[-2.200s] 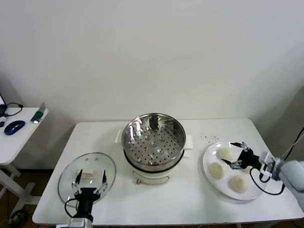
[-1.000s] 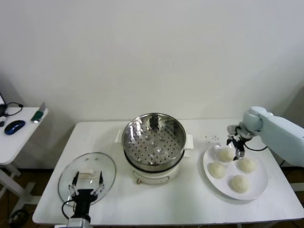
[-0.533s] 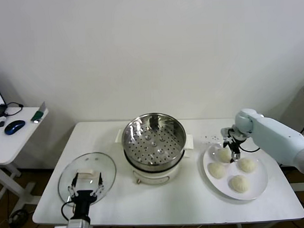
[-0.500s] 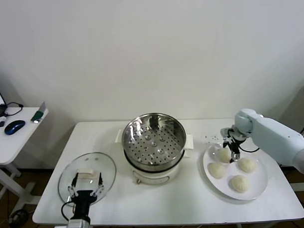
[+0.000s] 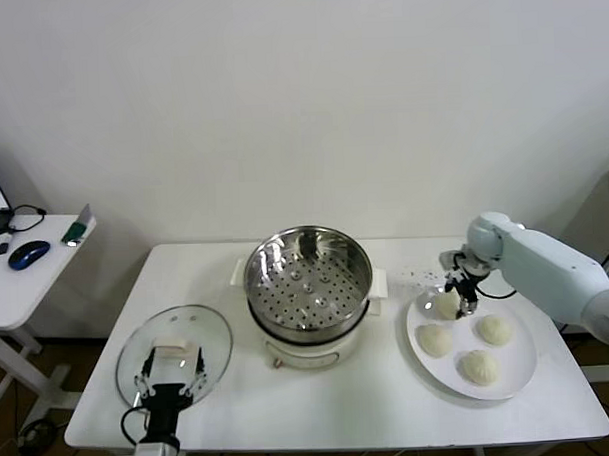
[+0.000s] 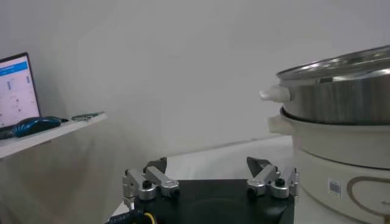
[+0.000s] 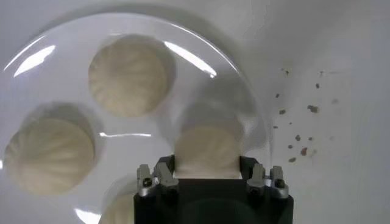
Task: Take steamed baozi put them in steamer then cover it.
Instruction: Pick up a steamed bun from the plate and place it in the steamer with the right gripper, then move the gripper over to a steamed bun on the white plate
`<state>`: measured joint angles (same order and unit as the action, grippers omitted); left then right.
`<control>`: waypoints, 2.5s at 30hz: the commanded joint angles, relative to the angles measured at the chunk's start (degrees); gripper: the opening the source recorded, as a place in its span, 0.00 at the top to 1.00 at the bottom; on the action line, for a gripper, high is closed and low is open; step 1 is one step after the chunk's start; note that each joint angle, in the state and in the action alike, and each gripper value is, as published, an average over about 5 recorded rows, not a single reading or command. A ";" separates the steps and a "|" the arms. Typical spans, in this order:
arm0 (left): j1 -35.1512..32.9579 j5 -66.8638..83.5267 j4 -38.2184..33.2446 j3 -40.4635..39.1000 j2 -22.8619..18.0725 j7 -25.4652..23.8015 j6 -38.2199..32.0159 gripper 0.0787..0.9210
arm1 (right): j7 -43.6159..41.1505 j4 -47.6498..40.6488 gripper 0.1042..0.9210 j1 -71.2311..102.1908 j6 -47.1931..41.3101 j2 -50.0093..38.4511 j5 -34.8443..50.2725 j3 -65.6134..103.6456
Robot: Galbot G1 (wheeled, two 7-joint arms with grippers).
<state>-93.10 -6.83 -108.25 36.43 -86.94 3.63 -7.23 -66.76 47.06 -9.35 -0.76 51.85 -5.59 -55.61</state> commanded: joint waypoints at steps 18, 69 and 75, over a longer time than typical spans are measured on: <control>-1.39 0.17 -1.03 -0.60 0.40 0.25 -0.49 0.12 | -6.70 10.55 0.28 -33.10 29.38 21.98 -0.76 -17.75; -2.04 0.74 -1.05 0.03 1.42 0.68 0.05 0.12 | -2.44 2.68 0.12 -15.61 37.26 32.88 -21.16 -7.58; -1.99 0.45 -1.46 -0.20 1.41 0.69 0.28 0.12 | -4.25 8.23 0.12 -25.74 32.64 25.14 -6.60 -13.09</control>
<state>-95.07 -6.15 -109.52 36.38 -85.51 4.31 -7.08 -69.06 49.79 -25.65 35.54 84.10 -26.15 -64.56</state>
